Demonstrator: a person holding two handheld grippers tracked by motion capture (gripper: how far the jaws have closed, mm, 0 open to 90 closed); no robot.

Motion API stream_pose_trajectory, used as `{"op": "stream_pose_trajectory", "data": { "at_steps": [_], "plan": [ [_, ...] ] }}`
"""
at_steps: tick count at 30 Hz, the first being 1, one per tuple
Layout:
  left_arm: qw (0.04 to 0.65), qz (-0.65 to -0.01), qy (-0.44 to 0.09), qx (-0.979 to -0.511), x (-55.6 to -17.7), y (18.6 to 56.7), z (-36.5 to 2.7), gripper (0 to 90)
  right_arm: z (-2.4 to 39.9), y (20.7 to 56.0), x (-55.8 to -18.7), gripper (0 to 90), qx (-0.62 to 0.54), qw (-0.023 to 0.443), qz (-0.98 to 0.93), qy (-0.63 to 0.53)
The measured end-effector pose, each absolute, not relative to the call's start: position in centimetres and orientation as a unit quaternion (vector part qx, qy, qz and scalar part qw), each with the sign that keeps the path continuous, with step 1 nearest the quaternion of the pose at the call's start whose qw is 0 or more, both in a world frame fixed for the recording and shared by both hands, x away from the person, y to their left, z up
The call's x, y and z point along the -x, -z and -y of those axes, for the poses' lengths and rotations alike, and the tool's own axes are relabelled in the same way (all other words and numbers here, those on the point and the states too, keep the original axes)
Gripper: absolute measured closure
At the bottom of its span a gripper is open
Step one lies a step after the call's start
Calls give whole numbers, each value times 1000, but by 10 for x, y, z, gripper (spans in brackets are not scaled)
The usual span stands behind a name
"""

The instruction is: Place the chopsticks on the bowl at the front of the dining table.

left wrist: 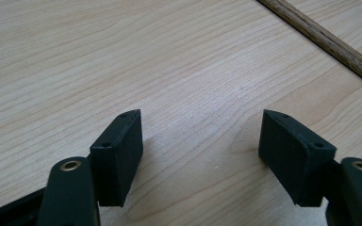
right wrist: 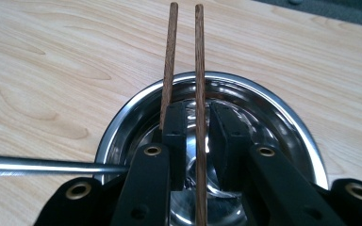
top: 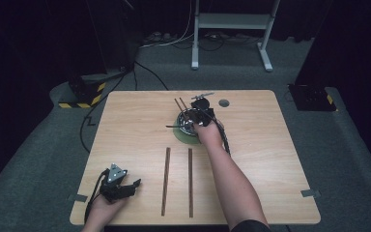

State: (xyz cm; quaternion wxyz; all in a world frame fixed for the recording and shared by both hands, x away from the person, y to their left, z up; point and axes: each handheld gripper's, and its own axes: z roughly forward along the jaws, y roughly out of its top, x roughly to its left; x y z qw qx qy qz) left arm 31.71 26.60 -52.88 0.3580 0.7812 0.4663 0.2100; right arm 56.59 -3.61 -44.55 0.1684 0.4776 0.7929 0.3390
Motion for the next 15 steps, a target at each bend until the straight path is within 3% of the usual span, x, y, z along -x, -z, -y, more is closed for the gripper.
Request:
{"op": "stream_pose_trajectory", "data": {
  "at_steps": [15],
  "plan": [
    [354,-464,-218,-782,-316,529,-265,312,102,450,-515,803,-460,179,-787,-370]
  ]
}}
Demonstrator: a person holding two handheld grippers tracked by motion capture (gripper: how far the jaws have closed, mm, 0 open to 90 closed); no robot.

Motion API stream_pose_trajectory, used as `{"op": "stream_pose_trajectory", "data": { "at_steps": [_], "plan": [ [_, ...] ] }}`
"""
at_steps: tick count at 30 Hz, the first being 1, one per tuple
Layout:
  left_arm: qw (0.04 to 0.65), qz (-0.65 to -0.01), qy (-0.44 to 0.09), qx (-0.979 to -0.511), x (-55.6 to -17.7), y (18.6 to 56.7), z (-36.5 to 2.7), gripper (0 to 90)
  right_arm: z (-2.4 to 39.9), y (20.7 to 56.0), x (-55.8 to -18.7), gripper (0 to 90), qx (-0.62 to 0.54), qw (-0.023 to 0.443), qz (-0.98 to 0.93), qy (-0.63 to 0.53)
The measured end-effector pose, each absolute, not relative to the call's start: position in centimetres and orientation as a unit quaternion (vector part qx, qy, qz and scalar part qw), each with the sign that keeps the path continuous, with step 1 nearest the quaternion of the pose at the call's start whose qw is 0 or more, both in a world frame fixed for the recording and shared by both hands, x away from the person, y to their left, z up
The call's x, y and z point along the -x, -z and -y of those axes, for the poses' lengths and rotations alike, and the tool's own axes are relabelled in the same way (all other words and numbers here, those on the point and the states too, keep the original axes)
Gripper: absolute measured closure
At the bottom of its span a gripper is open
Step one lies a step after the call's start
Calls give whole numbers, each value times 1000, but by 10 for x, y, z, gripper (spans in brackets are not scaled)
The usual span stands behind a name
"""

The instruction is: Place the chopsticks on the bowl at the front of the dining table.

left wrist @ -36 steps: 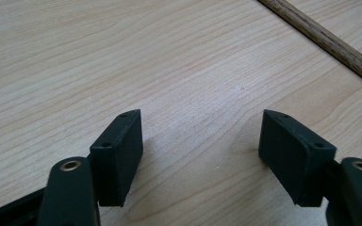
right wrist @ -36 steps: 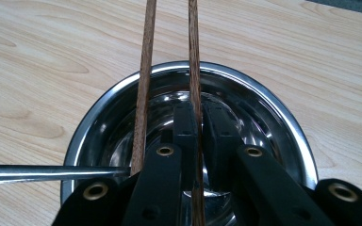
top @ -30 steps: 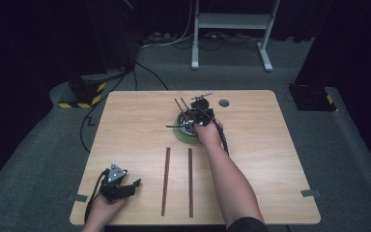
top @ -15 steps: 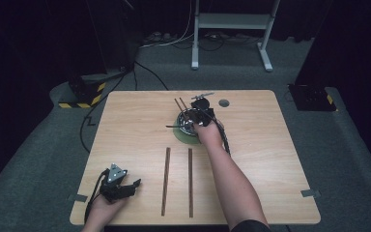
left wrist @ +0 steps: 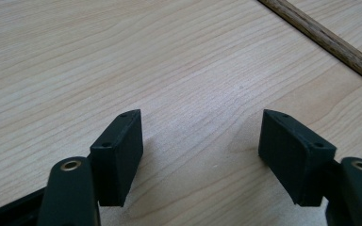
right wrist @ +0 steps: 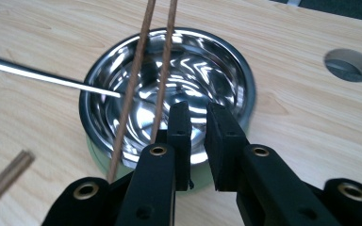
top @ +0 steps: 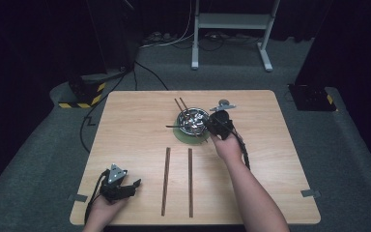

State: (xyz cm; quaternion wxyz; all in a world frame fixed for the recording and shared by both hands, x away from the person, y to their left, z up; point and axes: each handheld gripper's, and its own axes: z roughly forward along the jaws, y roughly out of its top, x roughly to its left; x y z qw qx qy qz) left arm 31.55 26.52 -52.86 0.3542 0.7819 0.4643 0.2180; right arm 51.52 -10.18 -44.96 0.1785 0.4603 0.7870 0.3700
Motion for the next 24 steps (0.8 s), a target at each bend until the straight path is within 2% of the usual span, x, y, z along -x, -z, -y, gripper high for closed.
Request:
{"op": "stream_pose_trajectory", "data": {
  "at_steps": [12,15,16,17,18,21,22,23,24],
  "plan": [
    [351,-482,-216,-773,-319,529,-262,285,131,481,-468,855,-450,213,-767,-405],
    [350,-485,-218,-771,-321,528,-260,285,130,486,-467,855,-450,220,-763,-407],
    [347,-492,-224,-766,-323,527,-259,322,131,489,-468,855,-452,220,-759,-414],
    [347,-492,-224,-766,-323,527,-259,398,131,489,-468,855,-452,220,-759,-414],
    [345,-503,-223,-760,-324,526,-260,398,131,491,-468,856,-449,227,-756,-417],
    [338,-512,-213,-761,-334,522,-257,513,132,493,-467,841,-435,228,-755,-433],
    [337,-510,-211,-763,-339,521,-255,513,132,493,-467,841,-435,228,-755,-433],
    [333,-508,-212,-765,-343,519,-252,619,134,492,-464,830,-436,227,-751,-442],
    [328,-505,-215,-769,-347,517,-248,619,134,492,-464,830,-436,227,-751,-442]
  ]
}}
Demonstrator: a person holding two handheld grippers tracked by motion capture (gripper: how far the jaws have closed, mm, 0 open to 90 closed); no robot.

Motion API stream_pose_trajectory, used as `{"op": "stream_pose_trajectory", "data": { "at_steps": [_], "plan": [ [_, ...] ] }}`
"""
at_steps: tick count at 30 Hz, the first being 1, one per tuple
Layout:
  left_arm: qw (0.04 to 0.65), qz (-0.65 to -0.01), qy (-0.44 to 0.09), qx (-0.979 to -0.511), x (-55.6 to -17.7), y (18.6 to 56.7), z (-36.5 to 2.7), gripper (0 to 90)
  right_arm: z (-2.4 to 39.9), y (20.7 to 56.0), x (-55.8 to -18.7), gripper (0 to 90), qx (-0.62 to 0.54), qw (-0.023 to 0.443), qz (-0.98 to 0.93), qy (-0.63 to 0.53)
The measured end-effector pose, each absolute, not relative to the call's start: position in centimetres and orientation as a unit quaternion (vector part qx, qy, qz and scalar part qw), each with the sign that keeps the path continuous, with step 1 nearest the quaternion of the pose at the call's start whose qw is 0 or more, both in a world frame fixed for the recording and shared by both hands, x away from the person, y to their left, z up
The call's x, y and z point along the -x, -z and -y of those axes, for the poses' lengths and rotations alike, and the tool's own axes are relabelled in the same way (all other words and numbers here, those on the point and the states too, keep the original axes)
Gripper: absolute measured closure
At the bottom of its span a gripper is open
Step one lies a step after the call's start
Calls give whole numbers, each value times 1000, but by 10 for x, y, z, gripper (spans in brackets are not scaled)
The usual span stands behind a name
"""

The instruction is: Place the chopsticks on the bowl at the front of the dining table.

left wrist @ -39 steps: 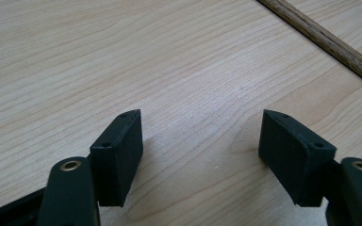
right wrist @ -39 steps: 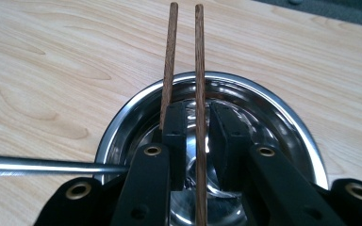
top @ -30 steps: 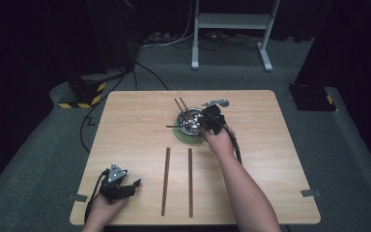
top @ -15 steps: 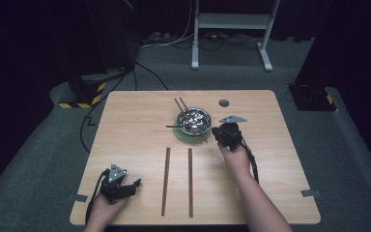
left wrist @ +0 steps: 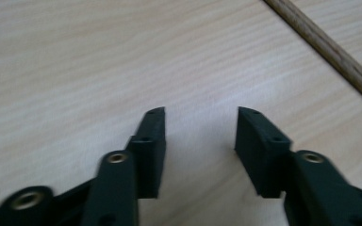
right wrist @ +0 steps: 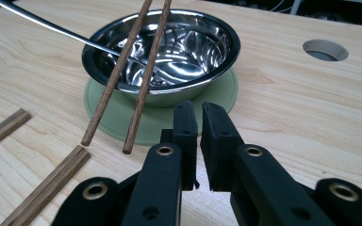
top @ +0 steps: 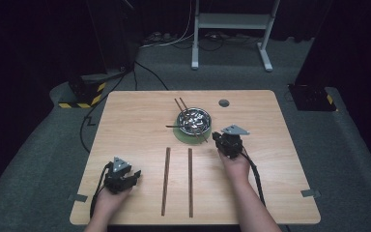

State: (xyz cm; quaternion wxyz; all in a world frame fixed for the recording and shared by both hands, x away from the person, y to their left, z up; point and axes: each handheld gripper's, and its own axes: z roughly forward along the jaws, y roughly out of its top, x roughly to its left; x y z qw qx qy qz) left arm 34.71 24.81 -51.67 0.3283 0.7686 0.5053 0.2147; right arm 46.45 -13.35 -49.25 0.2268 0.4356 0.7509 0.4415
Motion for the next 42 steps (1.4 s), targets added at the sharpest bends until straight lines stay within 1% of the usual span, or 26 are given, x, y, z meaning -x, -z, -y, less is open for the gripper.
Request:
{"op": "stream_pose_trajectory", "data": {
  "at_steps": [1,2,6,12,16,19,23,26,29,32,34,40,42],
  "plan": [
    [329,-503,-214,-770,-352,515,-244,687,135,494,-463,827,-434,224,-752,-444],
    [331,-503,-214,-769,-357,512,-239,712,135,496,-462,828,-433,223,-753,-442],
    [340,-502,-221,-764,-374,505,-221,731,134,504,-462,828,-434,197,-761,-439],
    [363,-489,-239,-757,-394,496,-190,759,130,504,-458,819,-427,204,-766,-435],
    [372,-467,-255,-761,-404,490,-168,776,130,505,-458,822,-427,204,-765,-437],
    [380,-459,-248,-764,-410,489,-154,820,131,504,-457,820,-427,205,-763,-440],
    [382,-454,-244,-767,-419,492,-138,823,132,504,-457,804,-429,201,-759,-447],
    [396,-451,-242,-762,-424,494,-128,831,132,503,-456,794,-425,198,-758,-454],
    [407,-450,-242,-757,-427,494,-117,831,132,503,-456,798,-424,197,-758,-454],
    [406,-440,-253,-760,-432,494,-101,821,131,504,-456,799,-426,200,-757,-453],
    [407,-441,-255,-759,-434,494,-97,818,131,504,-456,799,-426,201,-756,-454],
    [406,-452,-243,-756,-444,495,-81,812,129,503,-456,820,-420,195,-756,-463],
    [403,-447,-243,-761,-446,496,-76,808,128,504,-456,820,-417,197,-758,-460]
  ]
}}
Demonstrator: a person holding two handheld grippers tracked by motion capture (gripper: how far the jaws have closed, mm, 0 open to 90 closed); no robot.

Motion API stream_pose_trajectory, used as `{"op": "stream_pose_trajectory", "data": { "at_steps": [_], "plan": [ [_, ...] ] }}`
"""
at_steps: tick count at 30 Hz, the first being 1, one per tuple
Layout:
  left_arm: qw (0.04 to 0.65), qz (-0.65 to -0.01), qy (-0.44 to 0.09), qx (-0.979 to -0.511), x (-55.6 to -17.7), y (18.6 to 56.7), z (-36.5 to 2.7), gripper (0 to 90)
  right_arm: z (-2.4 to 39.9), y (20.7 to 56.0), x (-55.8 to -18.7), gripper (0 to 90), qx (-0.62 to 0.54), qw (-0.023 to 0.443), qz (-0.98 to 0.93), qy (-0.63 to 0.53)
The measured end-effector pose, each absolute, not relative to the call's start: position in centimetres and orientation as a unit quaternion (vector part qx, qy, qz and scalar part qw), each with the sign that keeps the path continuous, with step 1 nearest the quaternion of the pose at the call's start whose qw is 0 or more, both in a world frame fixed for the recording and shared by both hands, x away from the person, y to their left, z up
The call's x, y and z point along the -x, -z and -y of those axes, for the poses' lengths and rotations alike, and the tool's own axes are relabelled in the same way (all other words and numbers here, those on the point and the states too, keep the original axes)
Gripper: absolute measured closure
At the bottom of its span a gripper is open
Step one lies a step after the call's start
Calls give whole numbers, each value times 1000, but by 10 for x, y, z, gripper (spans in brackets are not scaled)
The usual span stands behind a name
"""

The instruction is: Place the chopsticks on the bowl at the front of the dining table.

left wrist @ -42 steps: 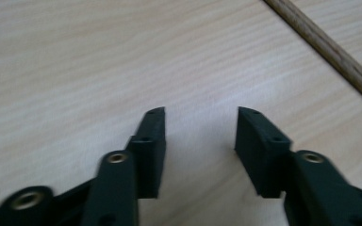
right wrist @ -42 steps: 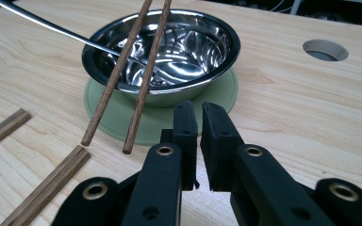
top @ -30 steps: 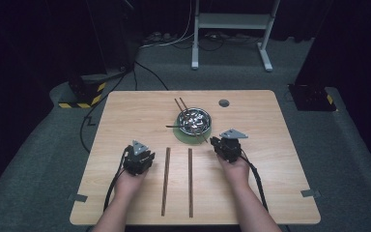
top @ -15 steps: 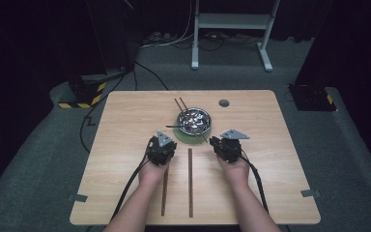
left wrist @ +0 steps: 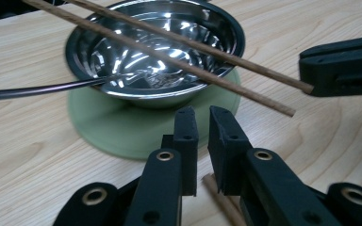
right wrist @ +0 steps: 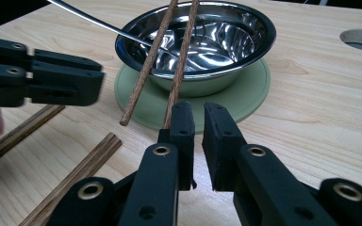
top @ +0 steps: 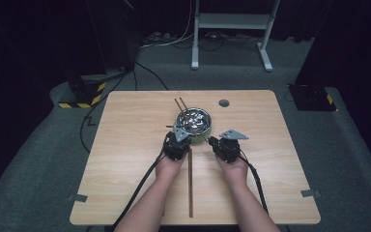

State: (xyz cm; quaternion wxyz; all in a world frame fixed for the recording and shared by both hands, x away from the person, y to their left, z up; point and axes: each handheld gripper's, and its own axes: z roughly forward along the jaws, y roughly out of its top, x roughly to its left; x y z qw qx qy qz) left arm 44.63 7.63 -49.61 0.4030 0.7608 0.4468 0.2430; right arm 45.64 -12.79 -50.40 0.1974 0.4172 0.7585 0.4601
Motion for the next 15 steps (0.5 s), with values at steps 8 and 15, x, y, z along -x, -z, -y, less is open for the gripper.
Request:
{"op": "stream_pose_trajectory", "data": {
  "at_steps": [8,15],
  "plan": [
    [409,-446,-234,-761,-448,498,-67,794,122,504,-455,826,-407,191,-766,-459],
    [412,-443,-230,-762,-446,498,-65,794,115,504,-452,826,-398,192,-772,-457]
  ]
}}
